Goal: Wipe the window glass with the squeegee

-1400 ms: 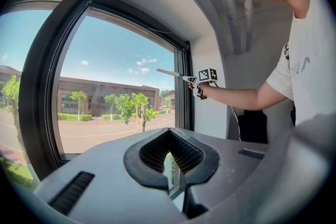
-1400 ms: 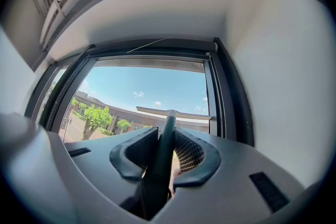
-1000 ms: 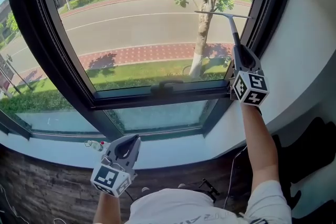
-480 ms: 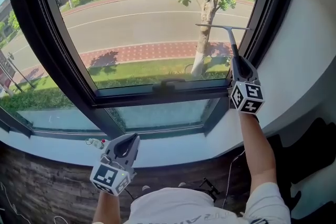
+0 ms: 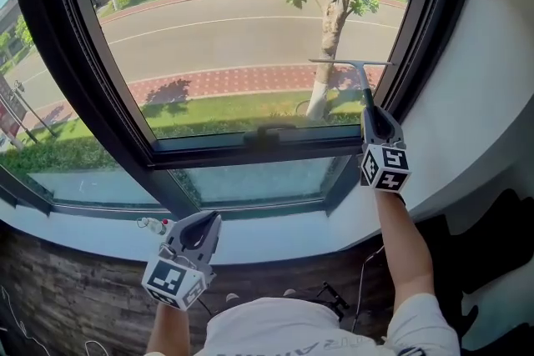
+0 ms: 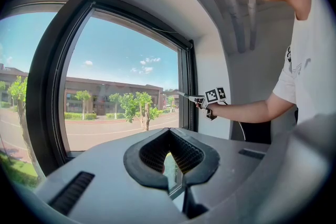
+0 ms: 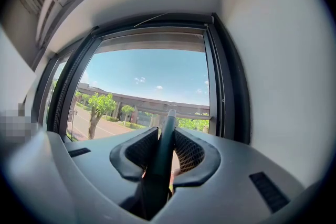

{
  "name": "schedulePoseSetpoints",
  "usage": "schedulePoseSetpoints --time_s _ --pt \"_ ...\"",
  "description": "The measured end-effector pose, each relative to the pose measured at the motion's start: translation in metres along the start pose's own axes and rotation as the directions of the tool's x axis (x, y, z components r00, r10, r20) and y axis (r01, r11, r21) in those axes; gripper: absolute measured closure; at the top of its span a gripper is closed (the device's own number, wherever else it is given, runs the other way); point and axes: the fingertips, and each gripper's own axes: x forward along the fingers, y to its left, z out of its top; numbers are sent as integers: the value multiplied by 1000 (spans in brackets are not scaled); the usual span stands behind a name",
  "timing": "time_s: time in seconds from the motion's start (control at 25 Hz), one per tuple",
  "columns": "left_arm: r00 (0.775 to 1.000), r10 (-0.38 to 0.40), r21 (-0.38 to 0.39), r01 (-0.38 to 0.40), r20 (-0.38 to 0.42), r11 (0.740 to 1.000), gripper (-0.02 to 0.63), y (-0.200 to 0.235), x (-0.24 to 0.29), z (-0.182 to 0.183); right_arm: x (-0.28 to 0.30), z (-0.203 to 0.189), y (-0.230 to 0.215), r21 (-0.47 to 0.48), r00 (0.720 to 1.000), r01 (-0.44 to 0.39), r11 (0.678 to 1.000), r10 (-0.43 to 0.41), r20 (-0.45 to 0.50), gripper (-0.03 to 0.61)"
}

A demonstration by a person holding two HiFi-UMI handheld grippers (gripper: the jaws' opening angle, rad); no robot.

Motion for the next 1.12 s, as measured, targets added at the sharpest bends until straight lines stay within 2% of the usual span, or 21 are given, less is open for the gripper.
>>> schedulePoseSetpoints --time_s 0.28,1.12 --pt "1000 20 -1 -20 -8 1000 597 3 -2 0 -5 -37 5 -8 999 -8 1000 8 -54 479" --pt "999 31 0 -31 -27 1000 597 1 1 -4 -12 -109 18 5 988 -27 1000 27 -155 479"
